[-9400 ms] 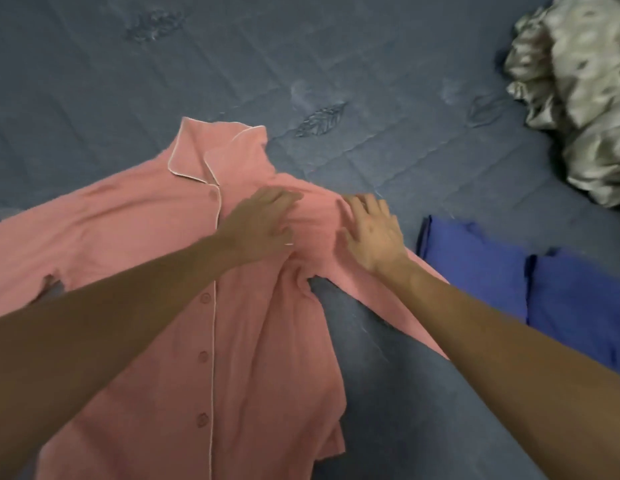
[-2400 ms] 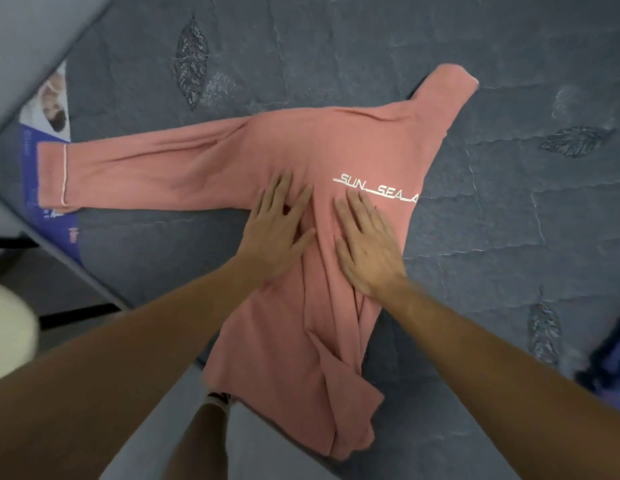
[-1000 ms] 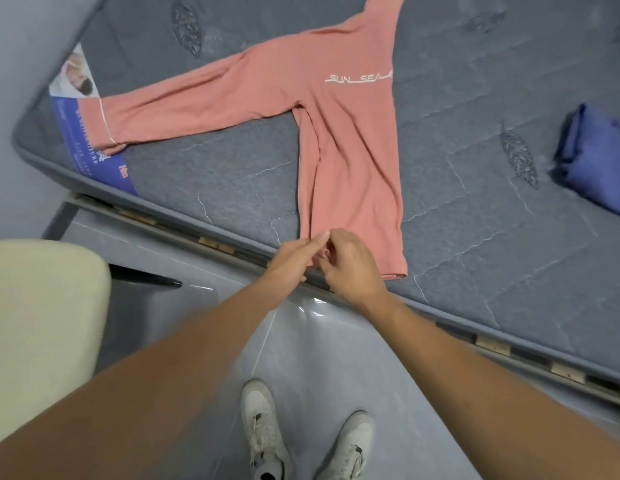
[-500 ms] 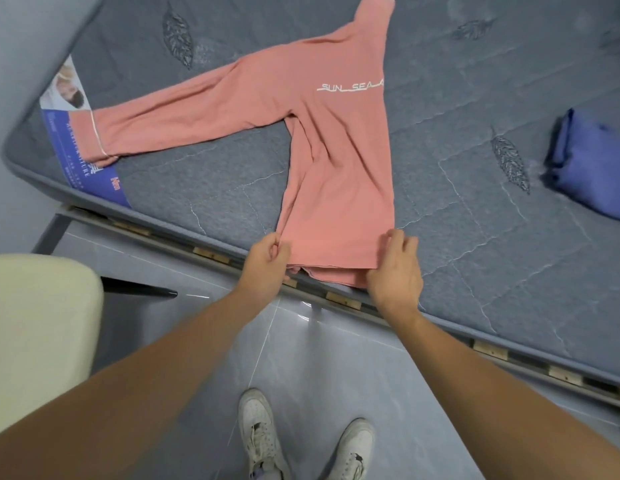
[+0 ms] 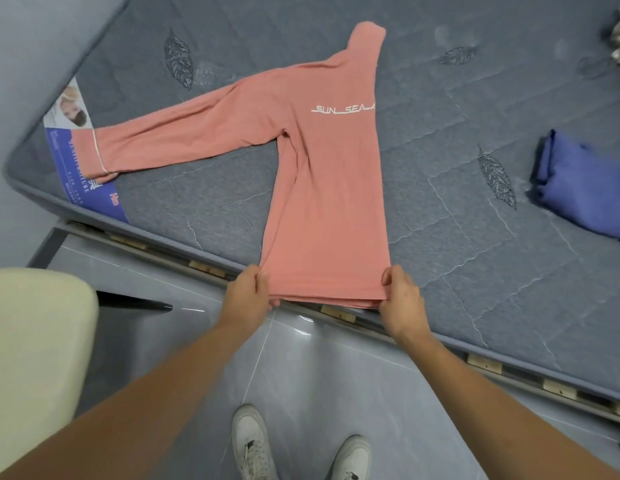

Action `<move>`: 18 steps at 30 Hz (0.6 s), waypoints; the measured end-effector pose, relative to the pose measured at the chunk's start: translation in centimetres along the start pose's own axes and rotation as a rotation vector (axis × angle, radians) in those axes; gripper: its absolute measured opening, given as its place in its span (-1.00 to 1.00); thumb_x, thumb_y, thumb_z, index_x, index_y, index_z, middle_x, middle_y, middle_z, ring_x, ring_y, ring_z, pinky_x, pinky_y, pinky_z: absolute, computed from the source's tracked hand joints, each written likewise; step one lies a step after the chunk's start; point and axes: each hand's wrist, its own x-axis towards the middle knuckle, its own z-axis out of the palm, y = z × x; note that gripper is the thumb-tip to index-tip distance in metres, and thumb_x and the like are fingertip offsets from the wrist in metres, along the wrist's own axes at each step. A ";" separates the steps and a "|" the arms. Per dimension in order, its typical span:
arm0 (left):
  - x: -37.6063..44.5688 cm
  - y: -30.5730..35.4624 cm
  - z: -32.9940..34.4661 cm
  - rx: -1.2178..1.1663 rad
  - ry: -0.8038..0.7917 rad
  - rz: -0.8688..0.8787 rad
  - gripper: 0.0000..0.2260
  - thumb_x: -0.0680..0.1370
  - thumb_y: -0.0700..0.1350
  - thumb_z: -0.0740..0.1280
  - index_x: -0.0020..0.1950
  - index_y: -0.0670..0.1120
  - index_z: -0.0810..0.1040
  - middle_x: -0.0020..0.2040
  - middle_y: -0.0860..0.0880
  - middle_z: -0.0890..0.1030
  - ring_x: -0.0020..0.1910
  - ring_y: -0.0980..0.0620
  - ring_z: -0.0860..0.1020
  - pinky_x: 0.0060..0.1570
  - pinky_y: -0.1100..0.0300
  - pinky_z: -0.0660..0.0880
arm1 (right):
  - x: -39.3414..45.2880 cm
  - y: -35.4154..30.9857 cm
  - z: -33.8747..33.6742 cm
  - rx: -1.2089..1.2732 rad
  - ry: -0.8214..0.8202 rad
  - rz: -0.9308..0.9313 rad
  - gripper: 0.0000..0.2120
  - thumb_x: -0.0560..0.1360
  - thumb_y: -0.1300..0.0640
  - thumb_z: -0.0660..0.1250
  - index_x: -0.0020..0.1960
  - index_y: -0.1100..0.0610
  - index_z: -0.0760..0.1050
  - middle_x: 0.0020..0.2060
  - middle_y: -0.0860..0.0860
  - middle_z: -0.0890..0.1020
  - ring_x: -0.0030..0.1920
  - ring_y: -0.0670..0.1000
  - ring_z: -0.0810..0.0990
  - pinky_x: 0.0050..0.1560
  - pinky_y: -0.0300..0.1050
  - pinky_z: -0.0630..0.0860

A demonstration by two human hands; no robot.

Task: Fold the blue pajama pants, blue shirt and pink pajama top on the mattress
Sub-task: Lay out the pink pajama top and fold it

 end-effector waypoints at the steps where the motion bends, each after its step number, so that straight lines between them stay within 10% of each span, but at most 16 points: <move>1: 0.3 -0.1 0.3 0.084 -0.011 -0.031 -0.78 0.67 -0.15 0.16 -0.15 -0.14 0.42 -0.29 -0.12 0.68 -0.29 -0.09 0.64 -0.21 -0.04 0.55 | 0.4 0.1 0.2 0.019 -0.035 0.017 -0.59 0.27 0.51 0.17 -0.01 0.11 0.32 -0.05 0.08 0.48 -0.15 0.21 0.43 -0.19 0.04 0.30; 5: 0.5 0.4 0.8 0.235 0.098 0.009 -0.64 0.62 -0.20 0.25 -0.35 -0.08 0.25 -0.30 -0.14 0.43 -0.23 -0.21 0.42 -0.23 0.05 0.20 | 0.9 0.9 0.1 0.151 -0.113 -0.001 -0.54 0.26 0.52 0.13 0.00 0.07 0.37 -0.01 0.06 0.53 -0.02 0.18 0.47 -0.02 0.12 0.47; 18: -0.5 3.1 -0.7 0.428 0.232 0.036 -0.78 0.49 -0.11 0.39 0.08 -0.09 0.45 0.05 -0.12 0.45 0.11 -0.20 0.43 0.02 -0.10 0.46 | 2.6 -1.3 -2.8 -0.117 -0.072 -0.279 -0.53 0.49 -0.05 0.31 0.38 -0.01 0.40 0.46 -0.03 0.31 0.39 0.09 0.31 0.32 0.10 0.39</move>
